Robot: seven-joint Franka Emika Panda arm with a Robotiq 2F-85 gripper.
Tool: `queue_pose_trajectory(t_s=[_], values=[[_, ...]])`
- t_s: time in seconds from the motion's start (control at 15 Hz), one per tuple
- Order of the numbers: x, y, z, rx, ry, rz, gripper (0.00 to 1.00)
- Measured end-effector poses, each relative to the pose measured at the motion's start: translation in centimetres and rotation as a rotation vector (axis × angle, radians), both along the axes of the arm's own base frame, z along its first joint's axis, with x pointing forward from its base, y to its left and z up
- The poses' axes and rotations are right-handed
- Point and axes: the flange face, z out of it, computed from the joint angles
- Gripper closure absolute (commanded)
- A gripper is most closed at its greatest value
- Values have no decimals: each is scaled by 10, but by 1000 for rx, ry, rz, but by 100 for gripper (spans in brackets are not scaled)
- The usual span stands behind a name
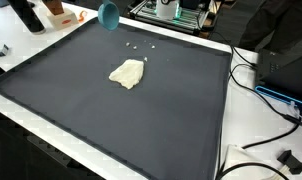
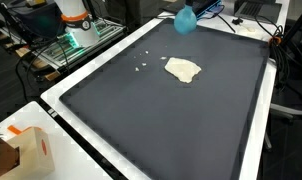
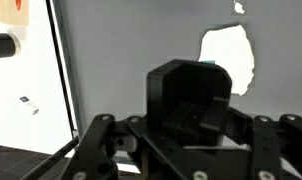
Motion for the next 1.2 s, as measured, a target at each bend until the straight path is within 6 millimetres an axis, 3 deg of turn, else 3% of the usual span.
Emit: queue_pose_trajectory(t_s=[0.33, 0.73, 1.2], values=[[7, 14, -15, -194, -47, -166, 81], [13, 36, -58, -436, -46, -359, 81], [18, 40, -103, -634, -35, -584, 81]])
